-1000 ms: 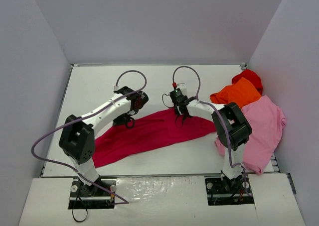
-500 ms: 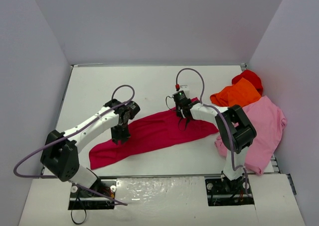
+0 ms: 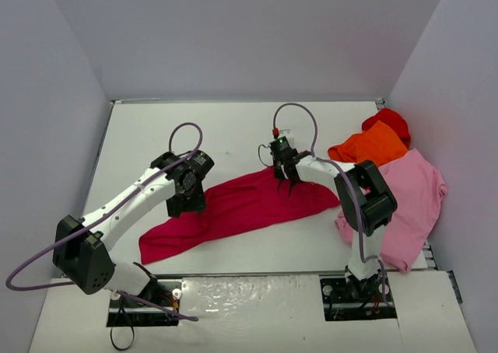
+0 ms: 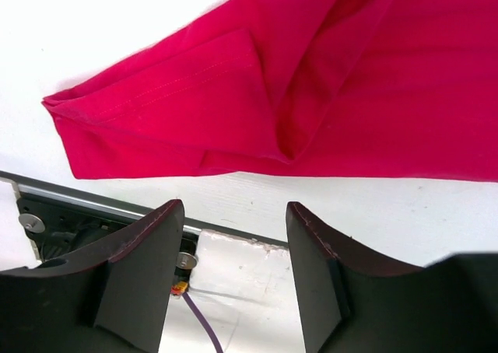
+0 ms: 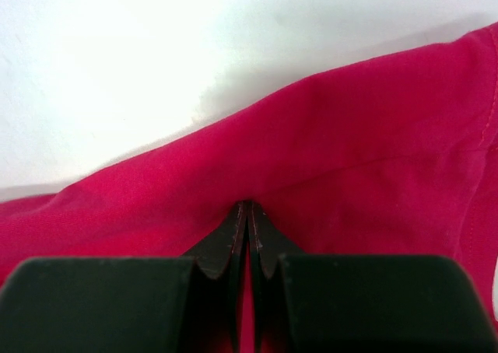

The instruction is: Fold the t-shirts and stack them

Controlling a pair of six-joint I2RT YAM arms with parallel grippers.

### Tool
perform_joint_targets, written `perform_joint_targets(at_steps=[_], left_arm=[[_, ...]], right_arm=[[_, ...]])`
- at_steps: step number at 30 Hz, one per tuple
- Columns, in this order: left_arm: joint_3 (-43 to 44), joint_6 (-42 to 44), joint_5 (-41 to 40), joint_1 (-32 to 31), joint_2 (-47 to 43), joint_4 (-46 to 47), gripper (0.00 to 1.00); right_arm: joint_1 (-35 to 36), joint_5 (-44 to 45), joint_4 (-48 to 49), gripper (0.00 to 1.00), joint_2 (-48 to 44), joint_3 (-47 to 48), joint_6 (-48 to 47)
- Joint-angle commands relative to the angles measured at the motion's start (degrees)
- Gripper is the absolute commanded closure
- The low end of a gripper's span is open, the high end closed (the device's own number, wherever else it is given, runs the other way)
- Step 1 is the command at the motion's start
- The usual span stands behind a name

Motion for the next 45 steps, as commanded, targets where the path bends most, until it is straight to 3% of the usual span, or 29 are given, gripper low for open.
perform_joint_targets(at_steps=[1, 6, 9, 16, 21, 23, 24, 26, 28, 32, 40, 45], left_arm=[[0.5, 1.1, 3.1, -0.4, -1.8, 2.8, 0.57], [0.2, 1.5, 4.2, -0.4, -1.3, 3.7, 0.87], [1.3, 2.1, 4.0, -0.4, -0.3, 2.9, 0.96], [3.5, 3.3, 3.8, -0.4, 0.9, 1.8, 1.00], [3.1, 4.1, 3.6, -0.4, 0.9, 2.3, 1.00], [2.6, 5.0, 3.9, -0.3, 1.5, 3.0, 0.95], [2.4, 5.7, 4.1, -0.2, 1.9, 3.5, 0.80], [2.3, 6.6, 5.2, 1.0, 4.0, 5.6, 0.60], [3.6, 7.9, 6.3, 2.3, 6.6, 6.7, 0.48], [9.0, 10.3, 5.1, 4.1, 13.8, 8.5, 0.44], [28.8, 16.7, 1.9, 8.7, 31.4, 6.4, 0.45], [35.8, 18.1, 5.4, 12.1, 38.1, 4.9, 0.44]], right_arm=[[-1.7, -6.6, -1.5, 1.00, 6.5, 8.3, -0.8], [-2.0, -8.3, -1.7, 1.00, 11.2, 14.2, -1.5], [-3.1, -9.8, -1.8, 1.00, 13.3, 14.8, -1.5], [-10.8, -5.7, -1.9, 1.00, 13.7, 11.1, -1.6], [-15.5, 0.8, -5.4, 1.00, 12.9, 14.1, -3.4], [-18.0, 0.6, -5.8, 1.00, 12.3, 14.9, -3.3], [-19.1, -0.4, -5.8, 1.00, 11.6, 14.7, -3.1], [-19.7, -0.9, -5.9, 1.00, 10.6, 13.5, -2.1], [-19.3, -1.3, -5.9, 1.00, 9.4, 11.8, -1.7], [-18.7, 0.2, -5.8, 1.00, 9.2, 9.6, -2.0], [-18.4, -2.0, -5.8, 1.00, 10.4, 9.7, -2.3], [-18.3, -2.9, -5.7, 1.00, 11.2, 9.8, -2.3]])
